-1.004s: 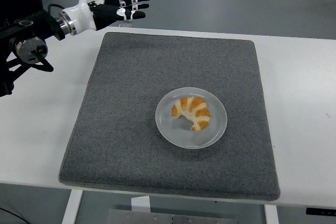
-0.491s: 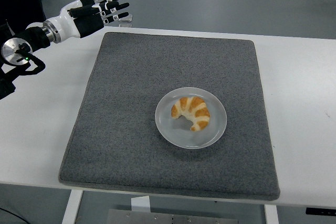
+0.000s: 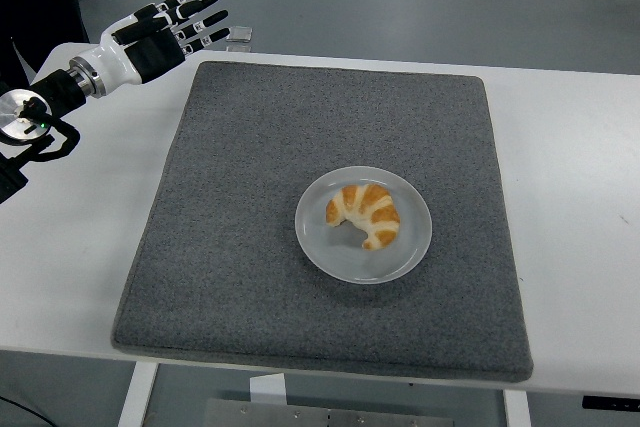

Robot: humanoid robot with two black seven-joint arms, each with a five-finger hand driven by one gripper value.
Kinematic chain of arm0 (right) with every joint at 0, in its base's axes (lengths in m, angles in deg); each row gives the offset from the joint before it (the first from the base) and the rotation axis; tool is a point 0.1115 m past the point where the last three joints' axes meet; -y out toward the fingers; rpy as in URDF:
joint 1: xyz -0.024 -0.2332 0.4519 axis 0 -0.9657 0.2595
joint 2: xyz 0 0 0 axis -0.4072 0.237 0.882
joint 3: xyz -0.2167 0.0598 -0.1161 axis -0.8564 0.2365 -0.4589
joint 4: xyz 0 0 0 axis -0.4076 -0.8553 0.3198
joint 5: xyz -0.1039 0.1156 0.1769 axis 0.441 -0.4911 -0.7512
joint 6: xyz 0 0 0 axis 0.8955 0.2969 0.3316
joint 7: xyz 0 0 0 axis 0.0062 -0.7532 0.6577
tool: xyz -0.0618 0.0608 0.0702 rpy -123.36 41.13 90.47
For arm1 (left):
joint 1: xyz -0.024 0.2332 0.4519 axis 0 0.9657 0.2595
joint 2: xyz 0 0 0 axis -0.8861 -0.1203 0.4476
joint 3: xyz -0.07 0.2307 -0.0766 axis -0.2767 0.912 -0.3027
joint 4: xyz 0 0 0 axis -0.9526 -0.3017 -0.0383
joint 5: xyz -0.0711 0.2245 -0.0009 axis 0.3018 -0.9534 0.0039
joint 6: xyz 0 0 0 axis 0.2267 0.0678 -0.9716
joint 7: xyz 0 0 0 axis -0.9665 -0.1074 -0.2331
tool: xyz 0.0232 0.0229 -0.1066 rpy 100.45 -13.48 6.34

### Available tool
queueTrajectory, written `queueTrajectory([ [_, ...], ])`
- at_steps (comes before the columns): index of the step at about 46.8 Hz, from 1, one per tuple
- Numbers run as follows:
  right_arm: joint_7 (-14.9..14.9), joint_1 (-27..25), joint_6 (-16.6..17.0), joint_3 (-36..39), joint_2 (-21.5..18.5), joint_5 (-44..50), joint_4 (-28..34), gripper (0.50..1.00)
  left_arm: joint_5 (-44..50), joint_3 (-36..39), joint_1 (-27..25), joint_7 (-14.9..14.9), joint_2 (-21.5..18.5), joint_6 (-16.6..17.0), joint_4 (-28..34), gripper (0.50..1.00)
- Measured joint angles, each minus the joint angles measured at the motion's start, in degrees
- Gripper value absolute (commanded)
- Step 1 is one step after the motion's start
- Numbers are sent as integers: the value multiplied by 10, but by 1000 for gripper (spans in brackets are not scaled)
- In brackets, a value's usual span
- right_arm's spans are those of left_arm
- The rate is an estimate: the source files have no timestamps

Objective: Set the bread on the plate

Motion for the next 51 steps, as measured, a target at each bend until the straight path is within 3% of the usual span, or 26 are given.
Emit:
queueTrajectory([
  [15,0,0,5,-1,0,-2,-4,952,0,-30,6,-13,-2,0,-8,1000],
  [51,-8,2,15,0,0,-4,-33,952,-1,-31,24,-14,-1,-2,-10,999],
])
